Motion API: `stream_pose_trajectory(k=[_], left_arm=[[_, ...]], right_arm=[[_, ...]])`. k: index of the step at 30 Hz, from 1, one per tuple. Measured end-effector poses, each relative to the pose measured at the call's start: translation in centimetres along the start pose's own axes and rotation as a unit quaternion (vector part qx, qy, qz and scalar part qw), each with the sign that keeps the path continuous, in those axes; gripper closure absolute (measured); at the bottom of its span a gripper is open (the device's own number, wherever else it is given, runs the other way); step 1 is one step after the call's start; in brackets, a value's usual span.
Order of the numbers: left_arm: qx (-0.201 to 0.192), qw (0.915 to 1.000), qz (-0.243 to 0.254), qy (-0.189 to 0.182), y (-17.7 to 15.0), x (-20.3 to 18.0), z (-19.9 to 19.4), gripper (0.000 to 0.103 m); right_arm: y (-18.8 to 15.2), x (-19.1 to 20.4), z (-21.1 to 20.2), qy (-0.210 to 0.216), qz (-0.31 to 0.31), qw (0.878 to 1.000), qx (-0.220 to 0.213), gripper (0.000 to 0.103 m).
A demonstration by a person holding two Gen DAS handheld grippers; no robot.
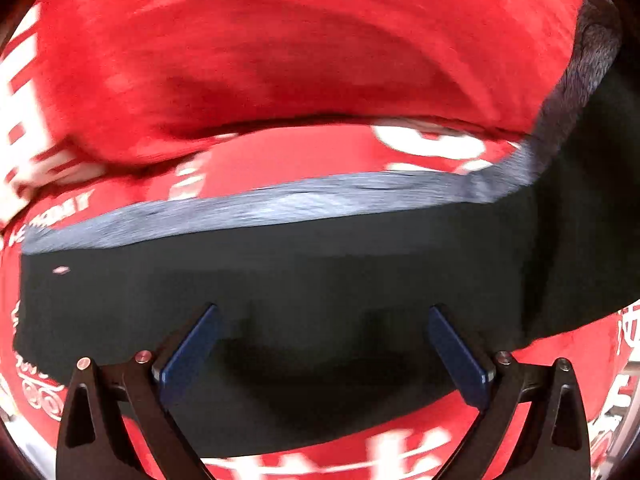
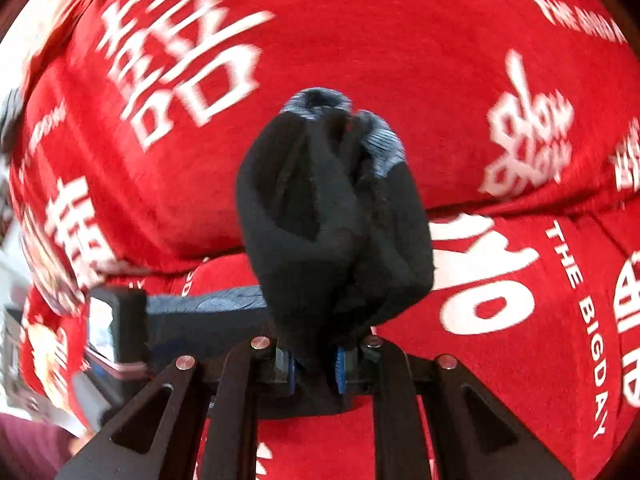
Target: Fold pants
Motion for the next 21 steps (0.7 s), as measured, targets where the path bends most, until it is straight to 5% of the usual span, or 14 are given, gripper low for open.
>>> stream_pose_trajectory(k=[9, 14, 17, 21], left_arm=[[0.009, 0.9949, -0.078, 0.064, -3.8, 15.1, -1.0, 0.0], [0.017, 0.9921, -0.103, 0.069, -4.7, 19.3, -0.5, 0.0], [0.011, 0.9925, -0.101, 0.068, -4.4, 20.1, -1.2, 0.0], [-0.001, 0.9951, -0.084, 0.052, -3.2, 19.7, -2.8, 0.0]], right_arm=[[-5.1, 13.4, 8.1, -0.037, -0.103, 0.992, 0.057, 0.083], [-9.9, 18.6, 14.0, -0.136, -0.162, 0.97, 0.122, 0.077], [-10.5, 21.0, 13.3, -0.185, -0.206, 0.953, 0.12, 0.065], [-11.1, 23.5, 8.8, -0.127, -0.236, 0.958, 0.099, 0.056]])
Point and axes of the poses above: each gripper's, at about its wrist camera, not at the fingertips, and z roughly the way its jaws point, x to its left, y to its top, the point moved 1 cm from there along z, roughly the way its jaws point, and after that the axes turned 3 degrees about -z, right-handed, at the moved point
